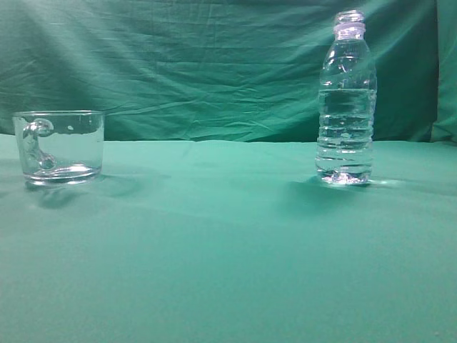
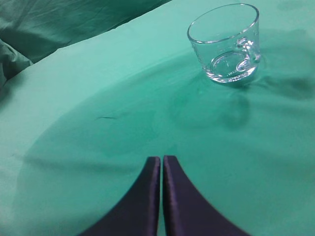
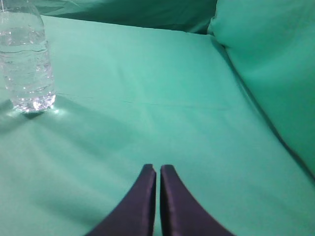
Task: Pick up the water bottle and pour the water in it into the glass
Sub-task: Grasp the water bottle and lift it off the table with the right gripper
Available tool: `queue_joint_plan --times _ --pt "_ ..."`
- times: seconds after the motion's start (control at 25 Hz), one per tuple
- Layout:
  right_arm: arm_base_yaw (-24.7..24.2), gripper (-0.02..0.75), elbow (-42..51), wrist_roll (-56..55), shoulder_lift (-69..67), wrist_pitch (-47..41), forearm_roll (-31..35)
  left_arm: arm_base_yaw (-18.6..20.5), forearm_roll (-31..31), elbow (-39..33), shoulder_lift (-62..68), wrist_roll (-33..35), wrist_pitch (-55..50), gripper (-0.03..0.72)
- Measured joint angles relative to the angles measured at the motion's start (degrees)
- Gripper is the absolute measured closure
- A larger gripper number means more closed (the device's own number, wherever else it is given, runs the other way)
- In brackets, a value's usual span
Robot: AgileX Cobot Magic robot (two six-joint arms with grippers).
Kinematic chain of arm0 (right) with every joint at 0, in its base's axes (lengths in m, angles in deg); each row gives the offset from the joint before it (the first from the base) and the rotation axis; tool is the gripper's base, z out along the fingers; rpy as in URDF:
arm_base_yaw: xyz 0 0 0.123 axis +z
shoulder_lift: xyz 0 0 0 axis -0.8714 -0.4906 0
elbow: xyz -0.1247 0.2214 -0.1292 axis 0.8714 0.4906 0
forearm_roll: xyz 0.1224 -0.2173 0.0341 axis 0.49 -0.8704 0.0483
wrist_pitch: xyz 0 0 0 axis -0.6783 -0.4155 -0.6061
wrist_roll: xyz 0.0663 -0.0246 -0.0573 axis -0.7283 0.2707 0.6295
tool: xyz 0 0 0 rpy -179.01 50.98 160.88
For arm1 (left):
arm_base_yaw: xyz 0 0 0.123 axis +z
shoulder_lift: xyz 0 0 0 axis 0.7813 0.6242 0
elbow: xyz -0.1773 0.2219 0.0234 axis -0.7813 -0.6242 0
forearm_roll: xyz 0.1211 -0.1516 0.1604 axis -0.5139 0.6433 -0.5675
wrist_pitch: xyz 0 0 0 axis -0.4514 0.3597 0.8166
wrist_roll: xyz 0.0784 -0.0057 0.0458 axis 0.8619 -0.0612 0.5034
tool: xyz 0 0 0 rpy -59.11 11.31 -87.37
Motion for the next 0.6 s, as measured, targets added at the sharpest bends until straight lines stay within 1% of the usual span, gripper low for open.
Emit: queue_joint_plan --times 0.6 --pt "0.0 0.738 0.0 0.0 0.0 0.0 0.0 0.0 0.0 0.0 0.0 0.0 0.0 0.688"
